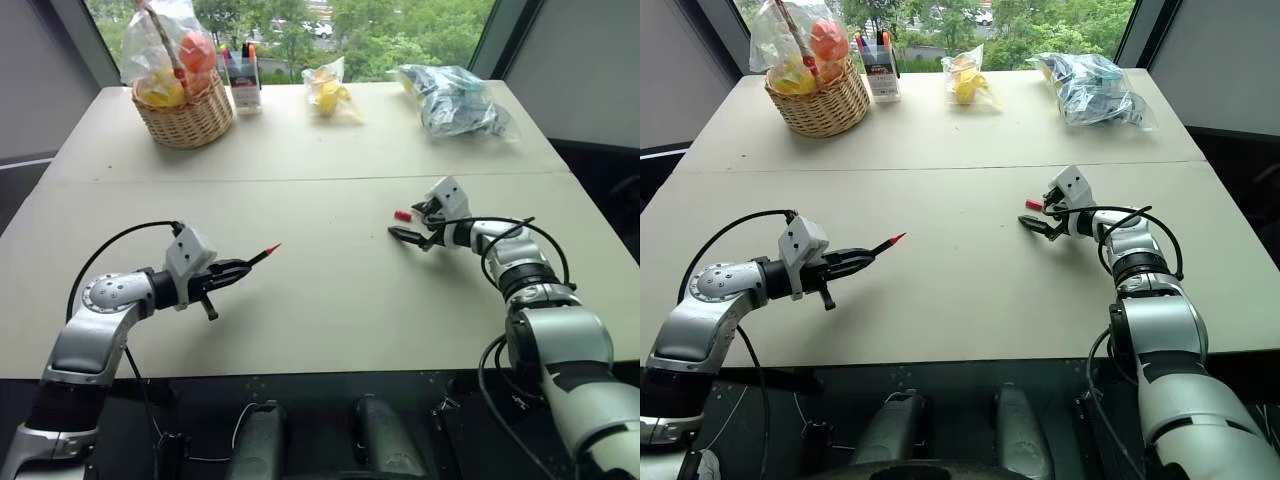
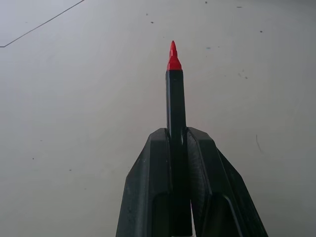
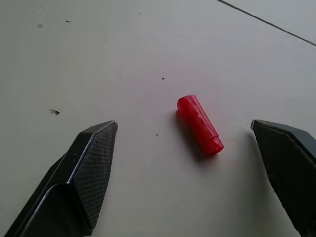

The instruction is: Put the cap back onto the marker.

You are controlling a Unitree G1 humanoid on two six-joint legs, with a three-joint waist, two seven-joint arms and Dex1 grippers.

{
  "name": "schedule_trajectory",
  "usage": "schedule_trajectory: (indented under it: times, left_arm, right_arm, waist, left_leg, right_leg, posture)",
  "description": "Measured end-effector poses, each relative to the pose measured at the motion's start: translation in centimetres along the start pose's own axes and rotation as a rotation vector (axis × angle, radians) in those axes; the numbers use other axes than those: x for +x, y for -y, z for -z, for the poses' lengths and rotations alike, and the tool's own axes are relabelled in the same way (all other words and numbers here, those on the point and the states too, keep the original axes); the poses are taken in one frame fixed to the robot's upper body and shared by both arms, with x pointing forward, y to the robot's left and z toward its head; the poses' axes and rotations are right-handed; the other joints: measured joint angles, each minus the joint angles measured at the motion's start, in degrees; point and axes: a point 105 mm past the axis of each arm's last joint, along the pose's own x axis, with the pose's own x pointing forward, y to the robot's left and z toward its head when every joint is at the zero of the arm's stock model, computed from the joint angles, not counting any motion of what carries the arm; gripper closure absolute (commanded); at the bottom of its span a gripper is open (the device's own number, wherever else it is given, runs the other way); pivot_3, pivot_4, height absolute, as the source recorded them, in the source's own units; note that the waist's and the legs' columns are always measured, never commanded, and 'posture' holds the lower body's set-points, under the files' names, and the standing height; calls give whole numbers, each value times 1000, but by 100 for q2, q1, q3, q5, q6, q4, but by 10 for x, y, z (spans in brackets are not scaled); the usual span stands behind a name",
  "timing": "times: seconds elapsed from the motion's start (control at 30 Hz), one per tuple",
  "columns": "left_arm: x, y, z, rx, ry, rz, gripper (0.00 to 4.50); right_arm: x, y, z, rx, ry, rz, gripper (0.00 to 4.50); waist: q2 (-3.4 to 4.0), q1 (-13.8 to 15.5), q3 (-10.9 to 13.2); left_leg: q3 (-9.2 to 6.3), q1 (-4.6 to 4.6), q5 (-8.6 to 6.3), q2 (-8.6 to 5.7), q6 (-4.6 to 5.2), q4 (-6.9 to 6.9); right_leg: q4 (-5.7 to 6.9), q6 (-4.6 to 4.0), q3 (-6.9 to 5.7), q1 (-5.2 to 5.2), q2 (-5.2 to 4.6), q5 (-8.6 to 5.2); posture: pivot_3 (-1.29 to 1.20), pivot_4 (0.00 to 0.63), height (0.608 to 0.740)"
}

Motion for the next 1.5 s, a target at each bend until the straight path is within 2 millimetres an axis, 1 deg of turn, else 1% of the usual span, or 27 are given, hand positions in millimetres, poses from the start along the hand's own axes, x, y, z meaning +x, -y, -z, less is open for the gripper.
schedule_trajectory:
  times: [0.37,0.47,0.5,0.7,0.97,1.1,1.17,1.27,1.33,1.43,1.5]
  left_arm:
    - [-1,-1,0,16,-7,-10,4468]
    - [0,-1,0,20,-10,-10,4500]
    - [0,-1,0,21,-10,-10,4500]
    - [0,-1,-1,34,-5,-11,4500]
    - [0,-1,-1,37,-6,-12,4500]
    - [1,-1,-2,53,-2,5,4500]
    - [5,-1,-2,76,-6,36,4500]
    - [14,-2,-5,158,-6,104,4500]
    - [21,-5,-10,212,1,144,4500]
    - [30,-9,-21,269,32,181,4500]
    - [35,-9,-26,316,43,211,4500]
  right_arm:
    - [0,0,1,21,-3,3,0]
    - [0,1,1,18,-6,6,827]
    - [0,1,1,18,-6,8,1276]
    - [2,0,0,17,-4,9,4431]
    - [6,-5,-1,14,6,-1,4477]
    - [7,-7,-5,-45,4,-16,4477]
    - [7,-12,-7,-123,0,-52,4477]
    - [2,-27,-18,-350,3,-166,4477]
    - [-4,-37,-29,-486,15,-227,4477]
    - [-6,-53,-43,-582,46,-281,4477]
    - [-8,-64,-49,-630,57,-316,4477]
  waist:
    - [0,0,0]
    - [0,0,0]
    - [0,0,0]
    - [0,-5,0]
    - [0,-79,0]
    - [0,-115,0]
    - [2,-116,1]
    - [4,-112,2]
    - [4,-113,2]
    - [4,-115,2]
    - [3,-113,2]
  left_leg:
    - [0,0,0,0,0,0]
    - [0,0,0,0,0,0]
    - [0,0,0,0,0,0]
    - [0,1,0,0,0,0]
    - [-2,2,0,0,0,-2]
    - [-2,2,0,0,0,-3]
    - [-2,1,0,0,0,-3]
    - [-2,0,0,-2,0,-3]
    - [-2,0,0,-2,0,-3]
    - [-2,0,0,-1,0,-3]
    - [-2,0,0,-1,0,-3]
  right_leg:
    - [0,0,0,0,0,0]
    - [0,0,0,0,0,0]
    - [0,0,0,0,0,0]
    - [0,0,0,0,0,0]
    - [1,-1,0,0,2,0]
    - [1,0,-1,0,1,0]
    - [2,0,-1,0,1,0]
    - [3,0,-1,-2,0,1]
    - [3,0,-2,-2,1,1]
    - [5,0,-2,-3,2,1]
    - [5,0,-2,-3,2,1]
  posture:
    - [0,150,740]
    - [0,150,740]
    - [0,150,740]
    - [0,150,740]
    - [0,150,740]
    - [0,150,740]
    - [0,150,740]
    - [0,150,740]
    - [0,150,740]
    - [0,150,740]
    - [0,150,740]
